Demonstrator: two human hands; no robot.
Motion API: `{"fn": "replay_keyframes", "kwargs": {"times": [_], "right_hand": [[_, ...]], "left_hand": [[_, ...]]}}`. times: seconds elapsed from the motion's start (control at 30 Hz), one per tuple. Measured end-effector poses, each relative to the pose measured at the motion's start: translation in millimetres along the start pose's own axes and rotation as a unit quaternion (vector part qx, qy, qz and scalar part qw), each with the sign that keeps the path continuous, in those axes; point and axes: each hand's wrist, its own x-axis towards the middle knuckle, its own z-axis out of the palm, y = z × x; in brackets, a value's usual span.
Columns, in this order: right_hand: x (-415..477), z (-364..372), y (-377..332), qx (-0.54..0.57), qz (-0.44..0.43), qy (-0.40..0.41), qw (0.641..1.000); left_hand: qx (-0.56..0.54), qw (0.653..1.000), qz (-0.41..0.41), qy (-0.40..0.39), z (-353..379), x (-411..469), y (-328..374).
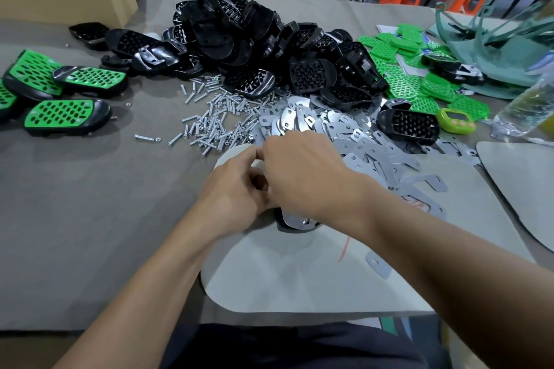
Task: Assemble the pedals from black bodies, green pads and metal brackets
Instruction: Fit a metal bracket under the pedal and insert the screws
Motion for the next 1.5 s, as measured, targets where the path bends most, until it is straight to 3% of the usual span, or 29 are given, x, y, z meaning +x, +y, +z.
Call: {"fn": "replay_keyframes", "kwargs": {"times": [0.23,0.53,0.7,0.9,1.03,1.3,1.5], "right_hand": [[0,0,-2,-0.025,-0.065,0.000,0.998],[4,8,-8,0.059,0.070,0.014,0.996],[4,-3,13,0.076,-0.003,-0.053,0.996],[-1,-1,7,0.037,-0.048,-0.027,0.998],[0,-3,7,0.063,-0.039,-0.026,0.997],[-4,5,-4,0.103,0.063,0.015,0.993],[-2,-3,6,0.068,0.000,-0.039,0.997]], "left_hand": [[0.008,1.000,0.014,0.010,0,0,0],[0.022,1.000,0.009,0.017,0,2,-4],[-0.006,1.000,-0.021,-0.012,0,1,-3],[-0.007,1.000,-0.013,-0.016,-1,0,1],[0.002,1.000,-0.017,-0.017,-1,1,0],[0.010,1.000,-0.002,0.011,1,2,-2],[-0.002,1.000,-0.018,-0.018,-1,0,3]]}}
